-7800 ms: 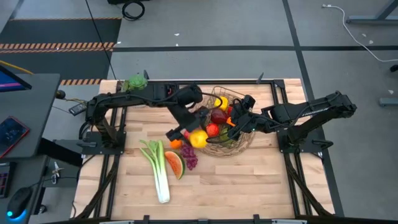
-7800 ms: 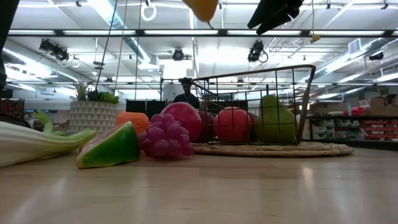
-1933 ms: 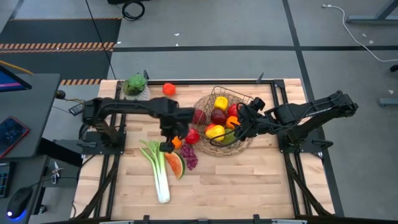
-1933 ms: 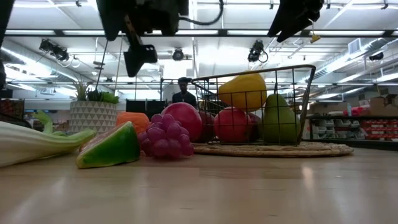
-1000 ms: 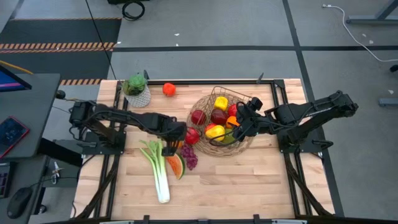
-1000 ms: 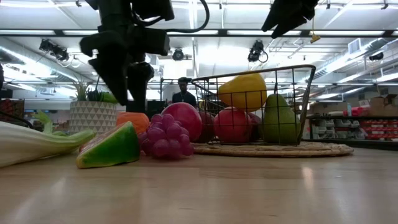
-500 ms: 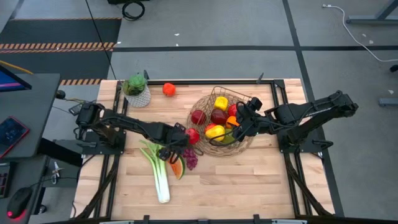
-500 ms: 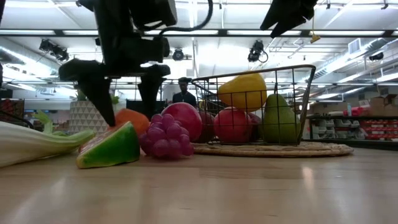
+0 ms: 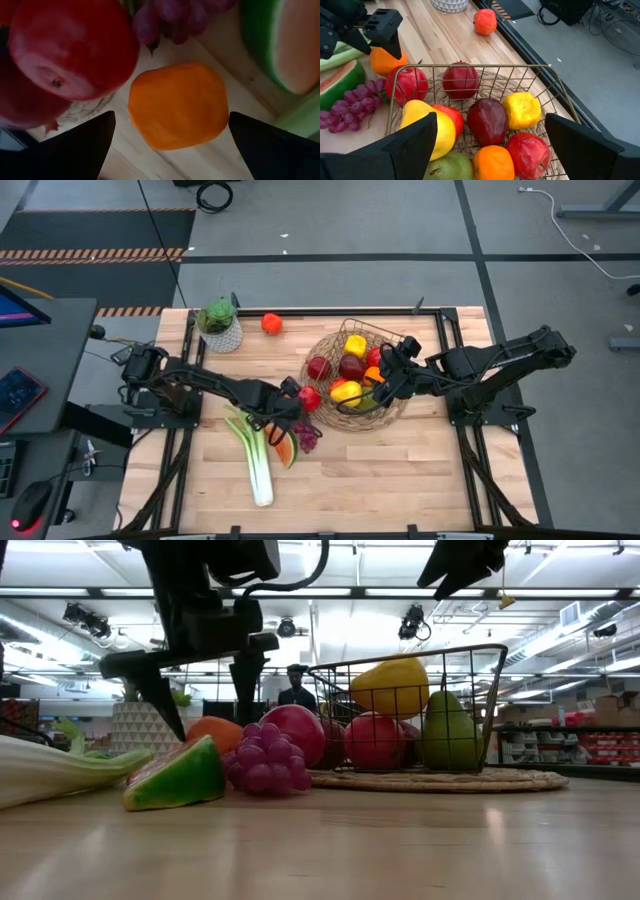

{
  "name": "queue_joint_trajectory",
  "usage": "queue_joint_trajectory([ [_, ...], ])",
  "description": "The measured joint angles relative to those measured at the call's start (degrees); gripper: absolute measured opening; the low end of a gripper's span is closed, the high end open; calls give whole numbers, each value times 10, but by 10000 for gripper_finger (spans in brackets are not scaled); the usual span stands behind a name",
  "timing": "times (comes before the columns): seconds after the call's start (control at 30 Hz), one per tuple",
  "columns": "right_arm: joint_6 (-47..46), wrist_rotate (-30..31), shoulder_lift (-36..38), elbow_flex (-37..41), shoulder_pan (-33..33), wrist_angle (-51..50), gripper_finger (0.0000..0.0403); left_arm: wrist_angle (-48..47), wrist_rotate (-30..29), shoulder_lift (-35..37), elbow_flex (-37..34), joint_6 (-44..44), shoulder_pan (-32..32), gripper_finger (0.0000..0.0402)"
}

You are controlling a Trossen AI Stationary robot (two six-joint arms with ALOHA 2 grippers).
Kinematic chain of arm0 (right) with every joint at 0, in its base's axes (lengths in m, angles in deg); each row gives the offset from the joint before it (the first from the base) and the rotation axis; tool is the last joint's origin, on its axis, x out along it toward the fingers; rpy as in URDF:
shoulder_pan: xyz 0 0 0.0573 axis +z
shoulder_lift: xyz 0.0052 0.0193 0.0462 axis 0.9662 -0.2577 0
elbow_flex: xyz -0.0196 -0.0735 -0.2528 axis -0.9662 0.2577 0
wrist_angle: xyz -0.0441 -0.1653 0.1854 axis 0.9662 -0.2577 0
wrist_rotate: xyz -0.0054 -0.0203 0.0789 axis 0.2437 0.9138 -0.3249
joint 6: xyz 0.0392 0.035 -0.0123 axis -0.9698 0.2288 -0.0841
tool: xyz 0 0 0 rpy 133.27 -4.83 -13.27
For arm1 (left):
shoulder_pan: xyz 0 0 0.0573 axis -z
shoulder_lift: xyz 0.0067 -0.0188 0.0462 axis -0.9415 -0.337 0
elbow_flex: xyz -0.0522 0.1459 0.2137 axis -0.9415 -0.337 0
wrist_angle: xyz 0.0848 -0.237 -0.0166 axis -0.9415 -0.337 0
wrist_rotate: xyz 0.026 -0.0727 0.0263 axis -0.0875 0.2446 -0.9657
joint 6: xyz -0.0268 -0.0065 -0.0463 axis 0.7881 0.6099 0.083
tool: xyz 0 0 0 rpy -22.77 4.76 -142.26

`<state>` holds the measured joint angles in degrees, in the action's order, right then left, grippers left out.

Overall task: Build produce basket
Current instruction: Put the orange into the gold wire basket

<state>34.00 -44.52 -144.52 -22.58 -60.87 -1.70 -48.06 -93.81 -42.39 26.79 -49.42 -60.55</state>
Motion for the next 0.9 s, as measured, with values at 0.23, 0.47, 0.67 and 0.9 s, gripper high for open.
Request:
queue_joint_trajectory([
  [0.23,0,0,0,0,0,0,373,-63,-57,0,11,139,2,398],
  [0.47,37,8,0,0,-11,28,373,-138,-51,1,39,409,-3,398],
  [0.67,134,2,0,0,-35,96,373,-126,51,1,41,592,-3,398],
  [0.9,208,-15,0,0,-54,134,373,-89,65,1,41,738,-9,398],
])
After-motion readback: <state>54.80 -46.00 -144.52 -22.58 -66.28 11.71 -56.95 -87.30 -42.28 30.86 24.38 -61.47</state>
